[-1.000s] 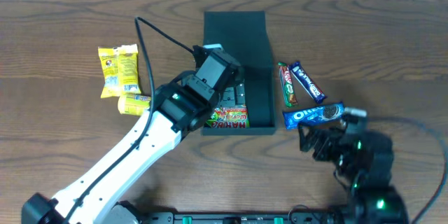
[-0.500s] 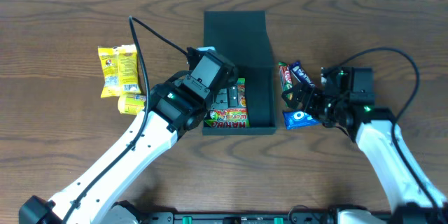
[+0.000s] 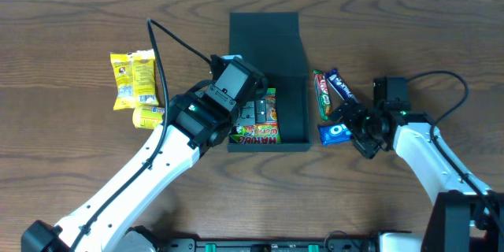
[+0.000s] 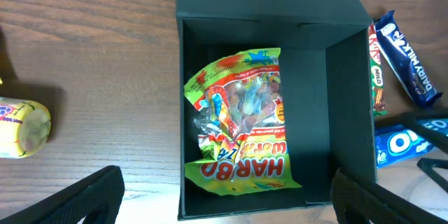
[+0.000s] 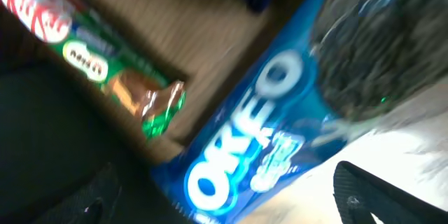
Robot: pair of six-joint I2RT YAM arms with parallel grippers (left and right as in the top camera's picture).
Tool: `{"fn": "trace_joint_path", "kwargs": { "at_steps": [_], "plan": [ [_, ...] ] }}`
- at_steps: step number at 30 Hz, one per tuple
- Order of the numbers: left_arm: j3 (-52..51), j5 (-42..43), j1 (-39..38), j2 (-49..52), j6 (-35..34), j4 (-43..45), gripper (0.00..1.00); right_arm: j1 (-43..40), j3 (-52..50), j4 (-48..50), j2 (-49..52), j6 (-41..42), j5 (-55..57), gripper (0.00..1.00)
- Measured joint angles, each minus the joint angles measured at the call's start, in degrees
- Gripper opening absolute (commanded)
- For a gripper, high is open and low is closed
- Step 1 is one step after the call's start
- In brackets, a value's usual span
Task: Pack container
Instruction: 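Reach the right gripper to the blue Oreo pack and grasp it, then place the Oreo pack upright in the box beside the Haribo bag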
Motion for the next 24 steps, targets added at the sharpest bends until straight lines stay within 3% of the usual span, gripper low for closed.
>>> {"fn": "trace_joint_path", "kwargs": {
  "at_steps": [6,10,16,20,24],
  "plan": [
    [0.0,0.0,0.0,0.0,0.0,0.0,0.95,0.0,0.0,1.8,3.6,1.0,2.8,0.9],
    [0.0,0.0,0.0,0.0,0.0,0.0,0.95,0.0,0.7,2.6,5.7,1.4,3.1,0.81],
    [0.0,0.0,0.0,0.0,0.0,0.1,0.96,0.0,2.4,2.5,8.1,1.8,3.3,0.52],
    [0.0,0.0,0.0,0.0,0.3,0.0,0.96,0.0,3.1,0.9,8.7,0.9,3.4,0.45],
    [0.0,-0.1,0.5,0.0,0.9,-0.7,0.96,-0.5,6.8,-7.8,9.7,-2.0,4.2,0.4]
  ]
}}
